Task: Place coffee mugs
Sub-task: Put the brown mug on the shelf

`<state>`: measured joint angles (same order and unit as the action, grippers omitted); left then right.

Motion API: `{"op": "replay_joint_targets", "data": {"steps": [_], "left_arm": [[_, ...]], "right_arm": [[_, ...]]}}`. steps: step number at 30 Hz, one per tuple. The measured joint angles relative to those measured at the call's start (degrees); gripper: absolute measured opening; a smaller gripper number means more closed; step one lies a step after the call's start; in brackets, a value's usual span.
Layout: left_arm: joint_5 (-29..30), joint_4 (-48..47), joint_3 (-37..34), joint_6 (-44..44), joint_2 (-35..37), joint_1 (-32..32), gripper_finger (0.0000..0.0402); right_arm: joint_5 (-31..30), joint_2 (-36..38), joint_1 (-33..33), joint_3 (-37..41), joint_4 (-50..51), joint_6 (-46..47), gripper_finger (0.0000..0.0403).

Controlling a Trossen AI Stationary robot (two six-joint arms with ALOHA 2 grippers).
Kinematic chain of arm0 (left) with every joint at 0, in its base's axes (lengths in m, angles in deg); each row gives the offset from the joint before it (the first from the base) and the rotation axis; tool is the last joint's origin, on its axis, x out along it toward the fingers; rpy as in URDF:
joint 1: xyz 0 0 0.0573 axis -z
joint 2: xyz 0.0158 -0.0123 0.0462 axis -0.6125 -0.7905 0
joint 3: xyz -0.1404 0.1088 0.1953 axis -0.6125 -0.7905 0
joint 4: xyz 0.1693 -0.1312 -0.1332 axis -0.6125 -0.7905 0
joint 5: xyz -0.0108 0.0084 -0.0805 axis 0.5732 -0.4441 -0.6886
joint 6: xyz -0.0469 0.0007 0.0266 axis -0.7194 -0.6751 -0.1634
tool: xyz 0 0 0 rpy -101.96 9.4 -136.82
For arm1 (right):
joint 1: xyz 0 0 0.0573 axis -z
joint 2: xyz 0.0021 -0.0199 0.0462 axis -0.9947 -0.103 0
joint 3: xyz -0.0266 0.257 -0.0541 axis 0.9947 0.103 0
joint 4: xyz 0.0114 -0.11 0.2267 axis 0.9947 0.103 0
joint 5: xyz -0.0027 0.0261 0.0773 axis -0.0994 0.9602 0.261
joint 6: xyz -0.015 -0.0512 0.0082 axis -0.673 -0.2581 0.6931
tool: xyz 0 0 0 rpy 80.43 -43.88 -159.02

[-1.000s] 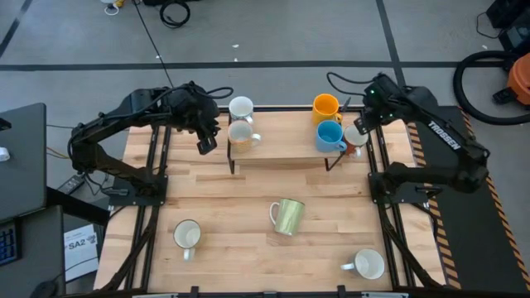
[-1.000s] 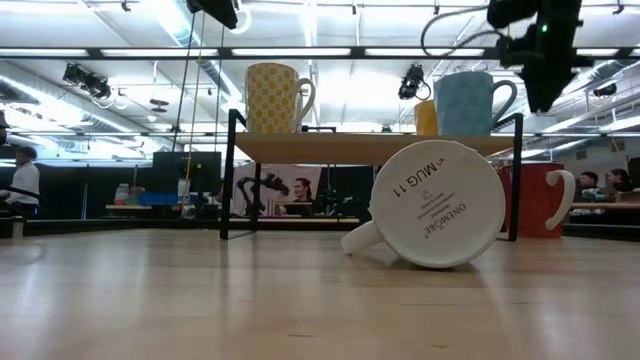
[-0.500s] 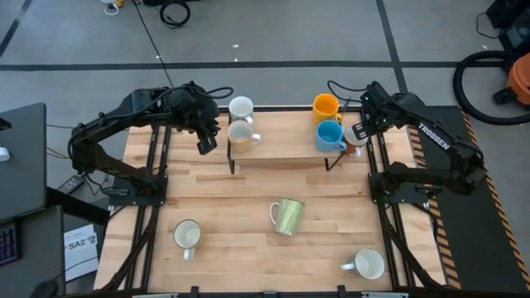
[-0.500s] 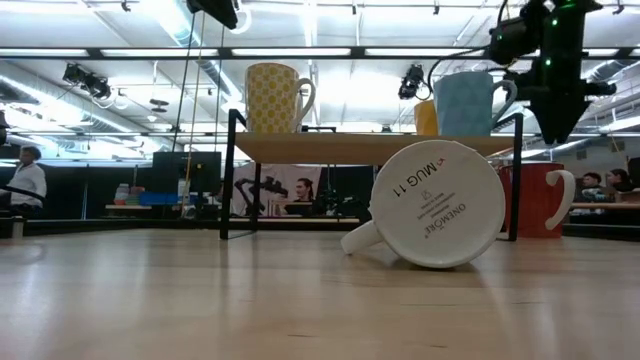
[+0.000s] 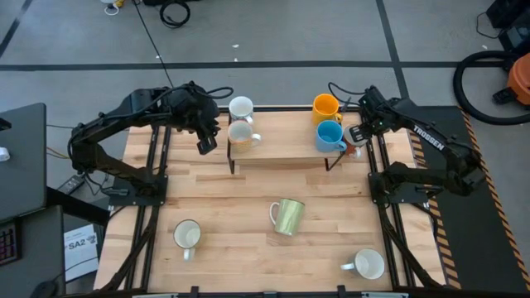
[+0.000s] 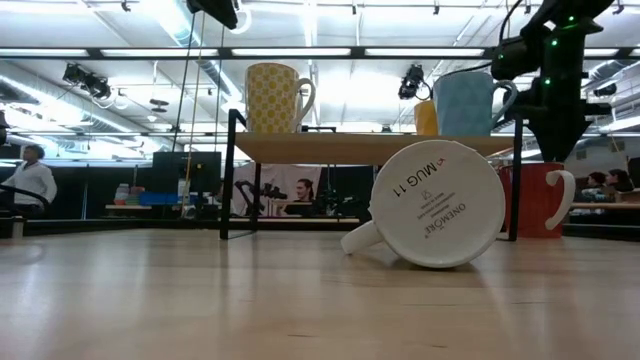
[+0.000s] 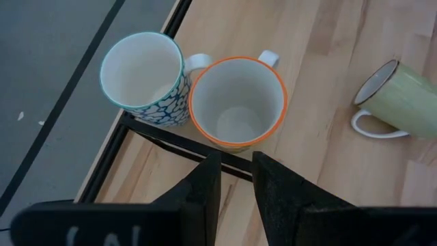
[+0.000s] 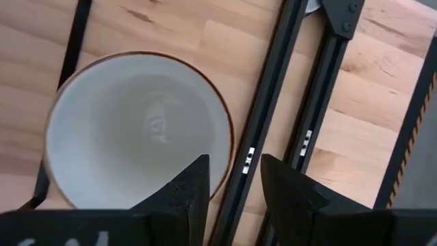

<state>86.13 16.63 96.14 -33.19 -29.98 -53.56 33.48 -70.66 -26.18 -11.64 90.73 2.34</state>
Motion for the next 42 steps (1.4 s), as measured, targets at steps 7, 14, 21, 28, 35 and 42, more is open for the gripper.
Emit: {"op": "replay_joint_targets", "data": {"steps": [7,14,21,28,35,42], "left_arm": [[0.02,0.00,0.00,0.00,-0.04,0.00,0.0091],[0.01,0.00,-0.01,0.00,-0.04,0.00,0.0091],[0.00,0.20,-0.02,0.00,-0.04,0.00,0.0091],[0.01,0.37,-0.02,0.00,-0.04,0.00,0.0091],[0.02,0.37,-0.02,0.00,-0.04,0.00,0.0091],[0.00,1.00,-0.02,-0.02,0.36,0.00,0.0091]], "right_arm": [[0.21,0.00,0.00,2.80,-2.55,-0.01,0.0137],[0.27,0.00,0.00,6.62,-5.47,0.00,0.0137],[0.39,0.00,0.00,8.21,-6.68,-0.02,0.0137],[0.39,0.00,0.00,8.21,-6.68,-0.02,0.0137],[0.39,0.00,0.00,8.21,-6.66,0.00,0.0110],[1.10,0.13,0.00,7.92,-7.08,0.22,0.0046]]}}
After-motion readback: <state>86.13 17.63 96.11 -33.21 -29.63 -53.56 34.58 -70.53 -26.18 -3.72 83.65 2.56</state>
